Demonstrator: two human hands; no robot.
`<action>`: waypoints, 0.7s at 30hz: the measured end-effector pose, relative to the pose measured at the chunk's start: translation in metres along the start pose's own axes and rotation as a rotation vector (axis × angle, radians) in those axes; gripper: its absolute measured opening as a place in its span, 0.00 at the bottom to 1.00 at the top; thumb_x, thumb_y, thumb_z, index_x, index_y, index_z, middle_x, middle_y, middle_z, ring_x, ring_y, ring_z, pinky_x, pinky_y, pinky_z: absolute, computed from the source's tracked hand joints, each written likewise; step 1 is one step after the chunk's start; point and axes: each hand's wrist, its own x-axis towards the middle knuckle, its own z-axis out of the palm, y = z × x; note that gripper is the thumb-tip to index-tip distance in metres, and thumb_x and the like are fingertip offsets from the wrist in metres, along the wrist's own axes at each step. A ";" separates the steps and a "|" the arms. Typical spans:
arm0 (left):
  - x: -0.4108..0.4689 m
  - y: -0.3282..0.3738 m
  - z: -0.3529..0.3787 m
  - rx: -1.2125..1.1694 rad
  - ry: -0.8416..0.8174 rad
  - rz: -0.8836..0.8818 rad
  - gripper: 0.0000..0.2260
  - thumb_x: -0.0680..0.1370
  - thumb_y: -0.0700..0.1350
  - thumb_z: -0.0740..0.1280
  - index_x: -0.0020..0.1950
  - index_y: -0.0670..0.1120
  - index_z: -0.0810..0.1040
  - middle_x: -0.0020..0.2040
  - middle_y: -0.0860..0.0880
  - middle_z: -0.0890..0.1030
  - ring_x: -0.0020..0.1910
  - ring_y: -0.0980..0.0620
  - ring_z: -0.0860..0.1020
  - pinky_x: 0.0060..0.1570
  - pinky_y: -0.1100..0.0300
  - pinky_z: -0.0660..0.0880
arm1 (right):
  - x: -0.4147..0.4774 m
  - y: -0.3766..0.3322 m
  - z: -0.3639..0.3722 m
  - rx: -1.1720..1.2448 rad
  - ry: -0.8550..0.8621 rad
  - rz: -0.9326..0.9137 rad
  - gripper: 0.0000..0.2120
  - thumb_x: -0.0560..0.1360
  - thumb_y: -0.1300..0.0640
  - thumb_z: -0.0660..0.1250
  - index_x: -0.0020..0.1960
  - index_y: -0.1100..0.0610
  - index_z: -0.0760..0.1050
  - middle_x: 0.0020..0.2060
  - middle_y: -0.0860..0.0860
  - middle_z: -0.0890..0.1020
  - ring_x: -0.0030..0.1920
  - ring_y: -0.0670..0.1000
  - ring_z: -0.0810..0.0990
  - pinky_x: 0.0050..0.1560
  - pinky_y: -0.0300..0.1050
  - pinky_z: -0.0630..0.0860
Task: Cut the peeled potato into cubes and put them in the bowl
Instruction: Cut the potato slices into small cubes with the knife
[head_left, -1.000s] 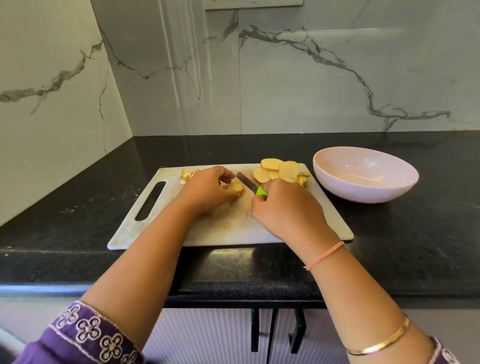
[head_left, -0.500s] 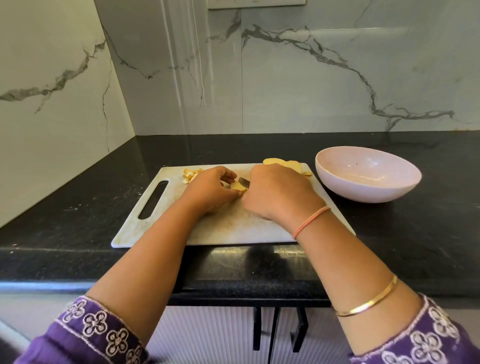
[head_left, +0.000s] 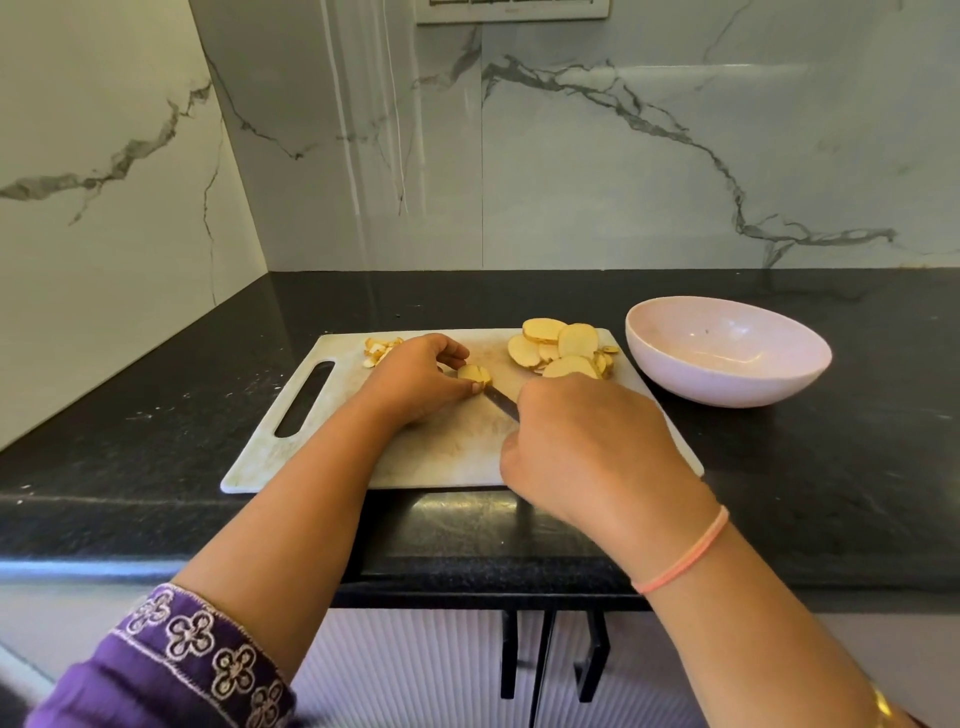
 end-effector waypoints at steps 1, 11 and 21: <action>-0.001 0.000 -0.001 -0.008 -0.004 -0.003 0.19 0.74 0.48 0.72 0.63 0.49 0.75 0.58 0.53 0.78 0.48 0.55 0.74 0.45 0.63 0.72 | -0.002 0.000 -0.001 0.011 -0.005 0.012 0.17 0.78 0.53 0.59 0.32 0.52 0.59 0.31 0.49 0.68 0.30 0.47 0.66 0.27 0.41 0.60; 0.000 -0.002 -0.003 -0.131 -0.065 -0.009 0.19 0.74 0.42 0.72 0.64 0.48 0.75 0.58 0.51 0.79 0.53 0.54 0.76 0.51 0.62 0.71 | 0.015 0.005 0.003 0.125 0.106 0.097 0.13 0.79 0.54 0.57 0.35 0.54 0.63 0.31 0.49 0.67 0.30 0.46 0.65 0.27 0.40 0.57; 0.002 -0.003 -0.006 -0.152 -0.033 0.045 0.15 0.73 0.40 0.72 0.58 0.48 0.77 0.53 0.51 0.81 0.45 0.56 0.78 0.47 0.63 0.75 | 0.042 -0.010 0.014 0.048 0.061 0.094 0.04 0.78 0.54 0.58 0.45 0.53 0.68 0.32 0.50 0.67 0.38 0.51 0.71 0.29 0.39 0.58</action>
